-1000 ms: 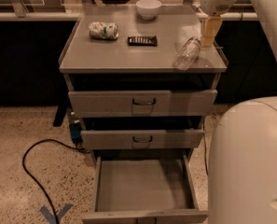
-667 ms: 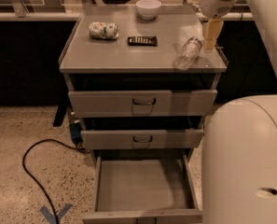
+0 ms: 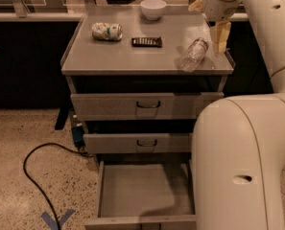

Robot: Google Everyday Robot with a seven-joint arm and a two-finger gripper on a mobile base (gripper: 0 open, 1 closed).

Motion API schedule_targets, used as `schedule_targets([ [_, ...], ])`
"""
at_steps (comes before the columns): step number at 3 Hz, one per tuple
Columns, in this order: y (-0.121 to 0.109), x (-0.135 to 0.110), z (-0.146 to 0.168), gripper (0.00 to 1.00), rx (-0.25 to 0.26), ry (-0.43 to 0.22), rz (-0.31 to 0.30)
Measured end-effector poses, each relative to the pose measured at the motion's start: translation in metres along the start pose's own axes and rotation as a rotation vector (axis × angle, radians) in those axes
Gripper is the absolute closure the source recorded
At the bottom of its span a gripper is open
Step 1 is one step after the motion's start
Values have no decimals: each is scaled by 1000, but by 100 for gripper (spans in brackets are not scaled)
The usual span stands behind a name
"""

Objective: Place water bottle into bottom drawer

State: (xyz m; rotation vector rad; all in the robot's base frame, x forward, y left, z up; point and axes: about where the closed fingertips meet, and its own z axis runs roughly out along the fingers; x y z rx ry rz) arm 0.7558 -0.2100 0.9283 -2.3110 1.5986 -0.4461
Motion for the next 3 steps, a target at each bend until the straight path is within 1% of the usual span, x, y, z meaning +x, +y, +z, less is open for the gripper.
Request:
schedule_targets([
  [1,-9,6,8,0,-23,84,-65],
  [2,-16,17,22,0,-25,159,-109],
  [3,-21,28,38,0,-12,213,-116],
])
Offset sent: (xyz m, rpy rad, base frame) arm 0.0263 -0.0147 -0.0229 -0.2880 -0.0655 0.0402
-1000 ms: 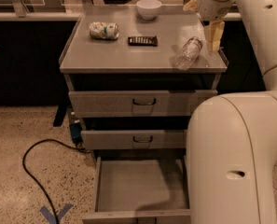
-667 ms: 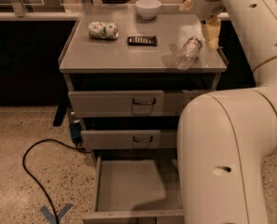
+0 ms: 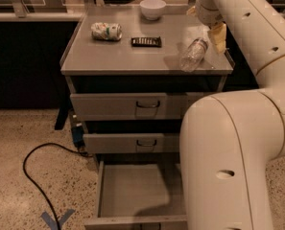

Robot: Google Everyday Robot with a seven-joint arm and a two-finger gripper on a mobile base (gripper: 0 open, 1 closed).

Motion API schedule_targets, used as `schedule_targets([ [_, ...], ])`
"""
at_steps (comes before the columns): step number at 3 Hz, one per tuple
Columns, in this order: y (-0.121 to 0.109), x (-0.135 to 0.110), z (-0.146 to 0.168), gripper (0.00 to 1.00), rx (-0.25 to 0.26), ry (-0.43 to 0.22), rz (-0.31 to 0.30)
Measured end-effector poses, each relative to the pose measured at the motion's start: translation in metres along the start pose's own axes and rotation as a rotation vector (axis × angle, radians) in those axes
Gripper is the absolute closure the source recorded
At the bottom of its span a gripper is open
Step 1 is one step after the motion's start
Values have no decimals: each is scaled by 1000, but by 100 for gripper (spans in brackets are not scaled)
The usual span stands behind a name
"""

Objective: Place water bottle into bottom drawer

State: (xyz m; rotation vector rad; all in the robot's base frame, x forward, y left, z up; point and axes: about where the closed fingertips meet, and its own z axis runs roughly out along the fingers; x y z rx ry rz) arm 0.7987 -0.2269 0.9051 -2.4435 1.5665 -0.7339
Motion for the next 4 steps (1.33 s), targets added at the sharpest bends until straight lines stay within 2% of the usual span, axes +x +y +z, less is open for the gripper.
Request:
schedule_targets([
  [1,0,0,0,0,-1,0,0],
  [4,8,-15,41,0,-83,8,-45],
])
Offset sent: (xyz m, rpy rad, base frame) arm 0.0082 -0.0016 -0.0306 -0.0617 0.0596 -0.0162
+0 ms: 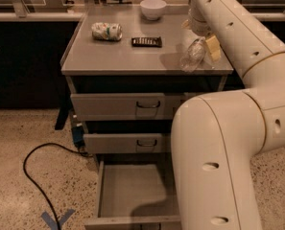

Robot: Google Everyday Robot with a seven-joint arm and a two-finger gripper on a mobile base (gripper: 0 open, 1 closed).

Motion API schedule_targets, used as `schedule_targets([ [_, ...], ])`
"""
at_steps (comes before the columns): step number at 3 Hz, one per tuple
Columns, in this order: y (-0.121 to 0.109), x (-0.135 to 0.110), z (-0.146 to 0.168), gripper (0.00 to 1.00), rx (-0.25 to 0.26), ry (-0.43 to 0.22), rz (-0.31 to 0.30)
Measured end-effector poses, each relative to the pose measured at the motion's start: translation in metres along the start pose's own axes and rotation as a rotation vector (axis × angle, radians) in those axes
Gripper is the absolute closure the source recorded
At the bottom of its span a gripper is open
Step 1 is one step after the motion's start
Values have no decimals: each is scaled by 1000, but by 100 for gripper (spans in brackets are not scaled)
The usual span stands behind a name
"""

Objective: Place water bottle into bottom drawer

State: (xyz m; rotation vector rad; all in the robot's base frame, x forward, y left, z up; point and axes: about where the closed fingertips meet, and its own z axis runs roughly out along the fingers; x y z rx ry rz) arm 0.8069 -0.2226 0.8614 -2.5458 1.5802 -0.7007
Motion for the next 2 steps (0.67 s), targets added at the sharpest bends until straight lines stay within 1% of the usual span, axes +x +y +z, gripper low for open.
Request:
schedule_targets([
  [1,1,-2,4,0,-10,1,-8],
  [2,4,-7,10,20,-32,-6,-26],
])
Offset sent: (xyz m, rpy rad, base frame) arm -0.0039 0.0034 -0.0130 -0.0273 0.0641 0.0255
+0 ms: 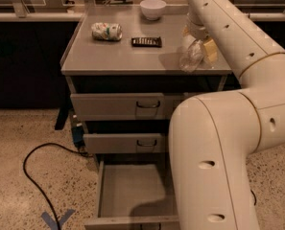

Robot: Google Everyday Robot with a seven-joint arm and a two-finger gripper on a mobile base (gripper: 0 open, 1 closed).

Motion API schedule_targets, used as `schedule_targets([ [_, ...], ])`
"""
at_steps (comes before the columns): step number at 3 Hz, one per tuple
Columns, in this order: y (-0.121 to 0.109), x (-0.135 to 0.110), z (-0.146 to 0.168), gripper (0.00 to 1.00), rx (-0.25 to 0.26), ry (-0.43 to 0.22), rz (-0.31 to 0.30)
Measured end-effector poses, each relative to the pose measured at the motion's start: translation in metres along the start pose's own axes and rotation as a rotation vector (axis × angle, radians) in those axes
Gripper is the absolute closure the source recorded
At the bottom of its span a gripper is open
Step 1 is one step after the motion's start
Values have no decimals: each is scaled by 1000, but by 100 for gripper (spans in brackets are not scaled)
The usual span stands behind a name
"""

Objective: Place water bottle into bottom drawer

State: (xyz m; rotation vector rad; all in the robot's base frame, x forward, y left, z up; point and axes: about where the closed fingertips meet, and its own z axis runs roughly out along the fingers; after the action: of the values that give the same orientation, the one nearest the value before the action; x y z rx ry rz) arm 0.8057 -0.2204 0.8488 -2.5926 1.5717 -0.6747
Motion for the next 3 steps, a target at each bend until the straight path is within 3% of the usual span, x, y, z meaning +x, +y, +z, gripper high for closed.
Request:
schedule_targets([
  [3,0,0,0,88,0,0,0],
])
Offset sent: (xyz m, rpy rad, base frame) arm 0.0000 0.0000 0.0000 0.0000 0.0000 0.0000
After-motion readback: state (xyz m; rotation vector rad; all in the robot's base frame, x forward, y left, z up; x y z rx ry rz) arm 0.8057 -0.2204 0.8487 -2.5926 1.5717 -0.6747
